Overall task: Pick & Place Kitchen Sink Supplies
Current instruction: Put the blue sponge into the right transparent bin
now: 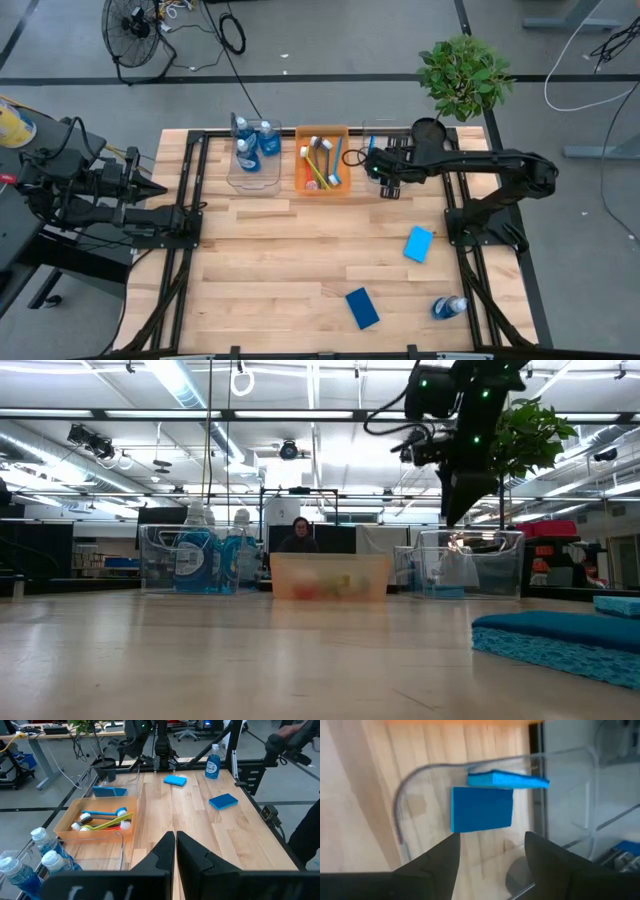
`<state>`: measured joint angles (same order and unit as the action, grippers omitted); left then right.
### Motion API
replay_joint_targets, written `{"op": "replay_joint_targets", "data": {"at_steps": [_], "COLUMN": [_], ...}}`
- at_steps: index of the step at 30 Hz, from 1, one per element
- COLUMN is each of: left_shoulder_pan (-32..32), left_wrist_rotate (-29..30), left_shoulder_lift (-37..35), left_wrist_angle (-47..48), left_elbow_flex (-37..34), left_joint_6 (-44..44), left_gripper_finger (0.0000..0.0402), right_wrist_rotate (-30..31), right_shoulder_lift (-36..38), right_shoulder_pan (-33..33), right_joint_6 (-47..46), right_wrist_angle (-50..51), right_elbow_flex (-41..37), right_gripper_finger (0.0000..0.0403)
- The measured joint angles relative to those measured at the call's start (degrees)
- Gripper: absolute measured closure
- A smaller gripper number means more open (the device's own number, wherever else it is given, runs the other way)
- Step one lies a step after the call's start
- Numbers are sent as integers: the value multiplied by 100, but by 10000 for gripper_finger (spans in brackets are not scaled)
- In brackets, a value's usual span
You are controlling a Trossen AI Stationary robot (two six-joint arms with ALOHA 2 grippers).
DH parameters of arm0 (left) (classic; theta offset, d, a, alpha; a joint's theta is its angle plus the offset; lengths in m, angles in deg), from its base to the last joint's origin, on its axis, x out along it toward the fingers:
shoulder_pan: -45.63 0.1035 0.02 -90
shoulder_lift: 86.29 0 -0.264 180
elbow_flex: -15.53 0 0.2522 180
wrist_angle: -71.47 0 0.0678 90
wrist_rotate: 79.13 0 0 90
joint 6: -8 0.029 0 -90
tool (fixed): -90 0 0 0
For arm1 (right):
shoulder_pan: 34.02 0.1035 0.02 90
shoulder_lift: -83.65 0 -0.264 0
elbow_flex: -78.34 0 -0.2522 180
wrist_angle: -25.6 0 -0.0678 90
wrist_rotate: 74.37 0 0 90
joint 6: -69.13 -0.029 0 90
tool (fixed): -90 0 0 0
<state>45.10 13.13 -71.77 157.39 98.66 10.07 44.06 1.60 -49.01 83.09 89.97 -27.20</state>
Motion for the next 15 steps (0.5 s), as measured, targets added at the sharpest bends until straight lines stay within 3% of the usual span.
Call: {"op": "replay_joint_targets", "data": {"at_steps": [8, 15], "left_shoulder_pan": [-2, -1], "left_wrist_rotate": [2, 1], "left_shoulder_lift": [0, 0], "left_wrist_angle": [0, 0], "left_elbow_flex": [0, 0], "left_joint_6": [0, 1], "left_gripper_finger": [378, 378], "right_wrist_rotate": [-96, -1870], "right_shoulder_lift": [371, 393], "right_shoulder_pan": [816, 1366], "right_joint_6": [-219, -297], "right_wrist_angle": [-4, -250], "right_elbow_flex": [0, 0], "right_gripper_finger": [188, 188]}}
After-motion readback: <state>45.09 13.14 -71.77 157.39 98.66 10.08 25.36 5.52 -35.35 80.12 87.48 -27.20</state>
